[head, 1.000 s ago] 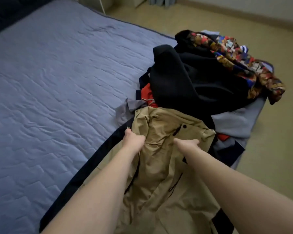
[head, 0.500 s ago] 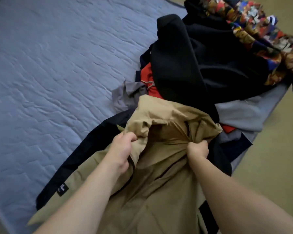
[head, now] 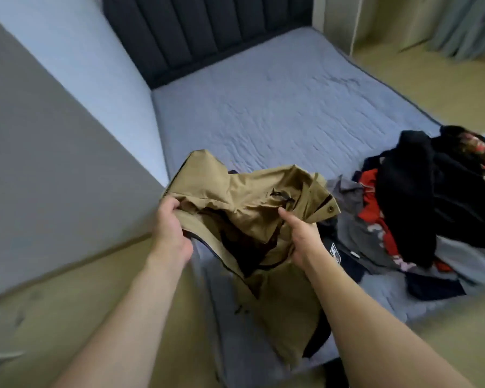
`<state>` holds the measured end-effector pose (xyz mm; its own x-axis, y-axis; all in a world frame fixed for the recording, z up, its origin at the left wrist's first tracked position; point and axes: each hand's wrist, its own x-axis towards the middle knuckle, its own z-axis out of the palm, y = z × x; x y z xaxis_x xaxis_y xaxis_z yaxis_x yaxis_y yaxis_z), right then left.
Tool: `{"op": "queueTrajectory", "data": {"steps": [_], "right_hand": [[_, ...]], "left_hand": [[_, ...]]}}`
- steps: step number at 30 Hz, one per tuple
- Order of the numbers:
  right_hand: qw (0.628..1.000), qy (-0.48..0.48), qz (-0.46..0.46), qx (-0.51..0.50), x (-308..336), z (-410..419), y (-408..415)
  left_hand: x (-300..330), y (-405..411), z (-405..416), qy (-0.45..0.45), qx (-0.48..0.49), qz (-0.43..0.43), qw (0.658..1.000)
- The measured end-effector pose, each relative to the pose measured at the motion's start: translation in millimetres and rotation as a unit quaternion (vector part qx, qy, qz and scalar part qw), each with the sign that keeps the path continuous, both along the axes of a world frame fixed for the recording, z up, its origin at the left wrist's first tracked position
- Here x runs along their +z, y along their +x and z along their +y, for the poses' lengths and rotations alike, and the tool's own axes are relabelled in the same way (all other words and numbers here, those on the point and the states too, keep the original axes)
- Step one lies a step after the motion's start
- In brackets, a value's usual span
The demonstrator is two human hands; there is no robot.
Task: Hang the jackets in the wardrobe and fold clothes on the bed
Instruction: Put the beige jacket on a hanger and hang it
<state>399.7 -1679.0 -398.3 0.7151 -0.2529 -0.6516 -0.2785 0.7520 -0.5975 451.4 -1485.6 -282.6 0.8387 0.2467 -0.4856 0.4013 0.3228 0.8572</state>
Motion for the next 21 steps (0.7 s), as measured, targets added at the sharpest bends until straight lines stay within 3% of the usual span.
{"op": "queueTrajectory", "data": {"steps": [4, 7, 9, 11, 14, 17, 19, 21], "right_hand": [[0.987, -0.133, -0.014, 0.093, 88.0, 153.2, 18.7], [0.947, -0.234, -0.094, 0.197, 149.7, 267.9, 30.5], [0.892, -0.303, -0.19, 0.275, 187.3, 340.6, 33.4], [0.811, -0.42, -0.258, 0.316, 219.1, 405.7, 36.3], [0.696, -0.571, -0.29, 0.326, 255.5, 493.5, 41.1], [0.599, -0.634, -0.378, 0.31, 279.2, 577.4, 46.0], [0.565, -0.639, -0.428, 0.298, 290.3, 633.6, 48.0], [0.561, -0.623, -0.459, 0.292, 298.2, 690.3, 49.4]], "left_hand": [[74.0, -25.8, 165.3, 0.043, 0.108, -0.067, 0.991], [114.0, -51.1, 280.1, 0.063, 0.151, -0.116, 0.98], [133.6, -72.0, 351.3, 0.074, 0.167, -0.145, 0.972], [149.4, -93.5, 413.6, 0.091, 0.181, -0.163, 0.966], [165.3, -123.7, 490.1, 0.122, 0.209, -0.154, 0.958], [170.8, -147.7, 558.3, 0.14, 0.255, -0.141, 0.946], [168.6, -161.7, 600.8, 0.154, 0.284, -0.134, 0.937], [164.3, -174.1, 640.0, 0.17, 0.316, -0.126, 0.925]]}}
